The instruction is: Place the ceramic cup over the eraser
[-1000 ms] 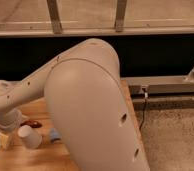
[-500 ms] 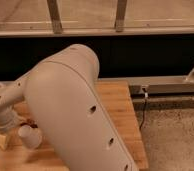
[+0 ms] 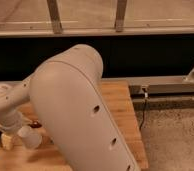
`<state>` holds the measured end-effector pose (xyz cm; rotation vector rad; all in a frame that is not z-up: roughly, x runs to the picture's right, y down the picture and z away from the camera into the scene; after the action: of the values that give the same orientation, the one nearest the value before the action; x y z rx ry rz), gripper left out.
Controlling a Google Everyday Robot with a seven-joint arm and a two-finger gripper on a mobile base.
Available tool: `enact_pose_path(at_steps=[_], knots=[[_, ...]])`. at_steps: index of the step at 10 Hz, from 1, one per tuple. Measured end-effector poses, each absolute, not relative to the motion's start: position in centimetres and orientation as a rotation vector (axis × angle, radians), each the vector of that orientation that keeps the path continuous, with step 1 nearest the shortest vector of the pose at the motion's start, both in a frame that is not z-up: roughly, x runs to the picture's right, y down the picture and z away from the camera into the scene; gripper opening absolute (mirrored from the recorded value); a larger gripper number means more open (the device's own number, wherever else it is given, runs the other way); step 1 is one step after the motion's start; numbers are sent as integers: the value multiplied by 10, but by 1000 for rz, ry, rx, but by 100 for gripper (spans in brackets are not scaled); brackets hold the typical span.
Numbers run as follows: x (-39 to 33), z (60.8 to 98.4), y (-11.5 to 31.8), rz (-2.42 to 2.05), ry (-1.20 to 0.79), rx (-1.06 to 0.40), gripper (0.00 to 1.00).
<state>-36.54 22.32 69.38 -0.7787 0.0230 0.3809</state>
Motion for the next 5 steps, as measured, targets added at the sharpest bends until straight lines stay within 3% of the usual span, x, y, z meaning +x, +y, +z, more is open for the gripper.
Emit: enact_pose_path(at_steps=[5], knots=[[-357,715,233,407,38,-785,78]])
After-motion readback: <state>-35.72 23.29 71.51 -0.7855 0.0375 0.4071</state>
